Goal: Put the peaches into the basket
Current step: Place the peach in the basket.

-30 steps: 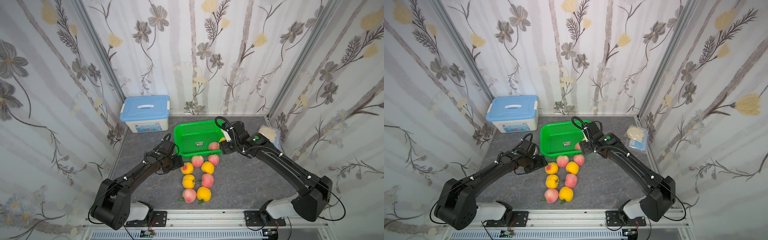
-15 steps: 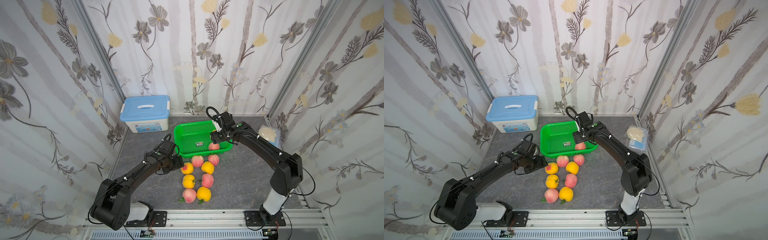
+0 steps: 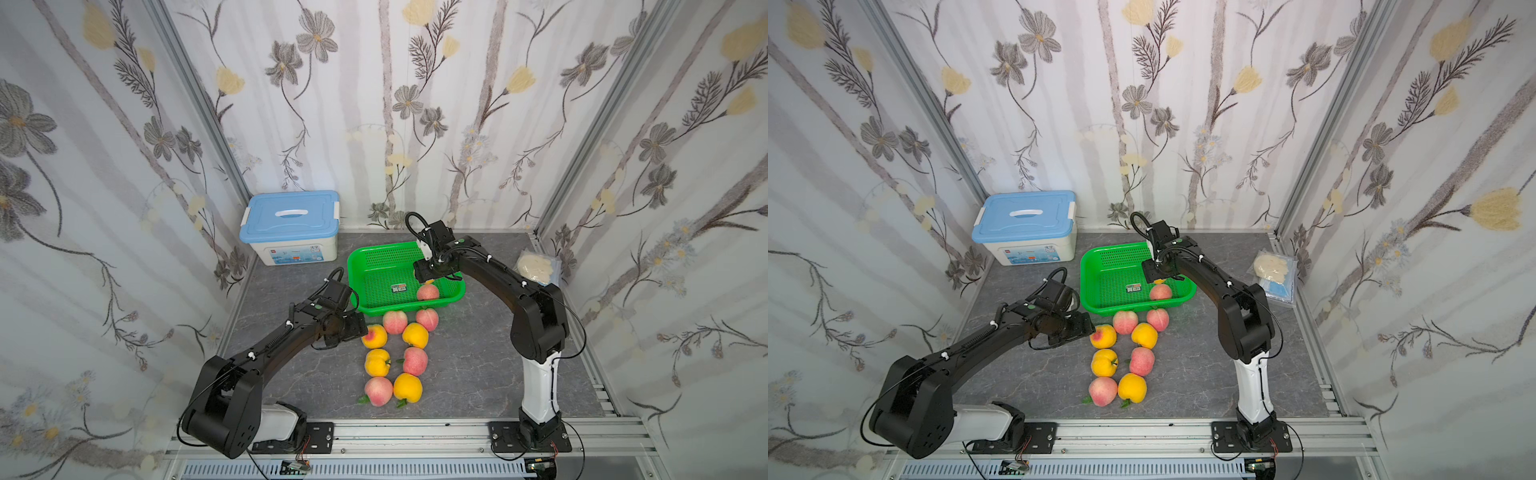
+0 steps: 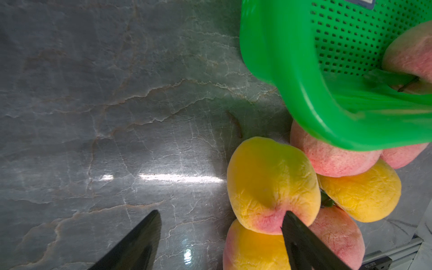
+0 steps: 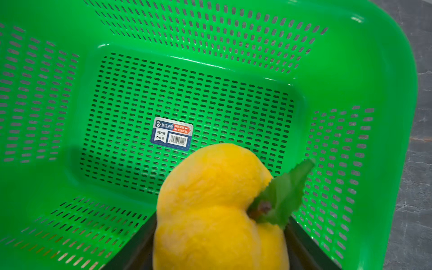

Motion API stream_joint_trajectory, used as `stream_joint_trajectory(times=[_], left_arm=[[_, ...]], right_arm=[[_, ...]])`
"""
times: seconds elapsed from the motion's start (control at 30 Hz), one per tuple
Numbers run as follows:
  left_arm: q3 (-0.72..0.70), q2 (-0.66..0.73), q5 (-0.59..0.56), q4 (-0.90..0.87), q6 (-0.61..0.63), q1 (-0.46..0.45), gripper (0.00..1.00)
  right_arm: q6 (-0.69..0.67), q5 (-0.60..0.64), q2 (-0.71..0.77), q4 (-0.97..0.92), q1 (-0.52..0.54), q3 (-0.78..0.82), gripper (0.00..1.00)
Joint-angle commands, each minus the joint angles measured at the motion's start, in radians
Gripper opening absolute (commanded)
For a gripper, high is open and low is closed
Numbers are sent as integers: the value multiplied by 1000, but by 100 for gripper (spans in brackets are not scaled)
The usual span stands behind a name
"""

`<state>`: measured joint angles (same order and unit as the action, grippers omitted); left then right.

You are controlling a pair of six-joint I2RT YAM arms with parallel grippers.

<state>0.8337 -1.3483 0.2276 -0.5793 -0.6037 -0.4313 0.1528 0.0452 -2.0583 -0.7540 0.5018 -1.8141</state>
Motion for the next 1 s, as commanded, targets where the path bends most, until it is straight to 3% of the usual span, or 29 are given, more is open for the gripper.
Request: stream_joint_trajectory(times=[0.0, 0.97], left_arm=[[1, 6, -19, -16, 10, -1, 84], [3, -12, -10, -10, 8, -3, 84]], right_arm=[[-9, 3, -32, 13, 0, -25, 49], [31, -36, -275, 15, -52, -202, 54]])
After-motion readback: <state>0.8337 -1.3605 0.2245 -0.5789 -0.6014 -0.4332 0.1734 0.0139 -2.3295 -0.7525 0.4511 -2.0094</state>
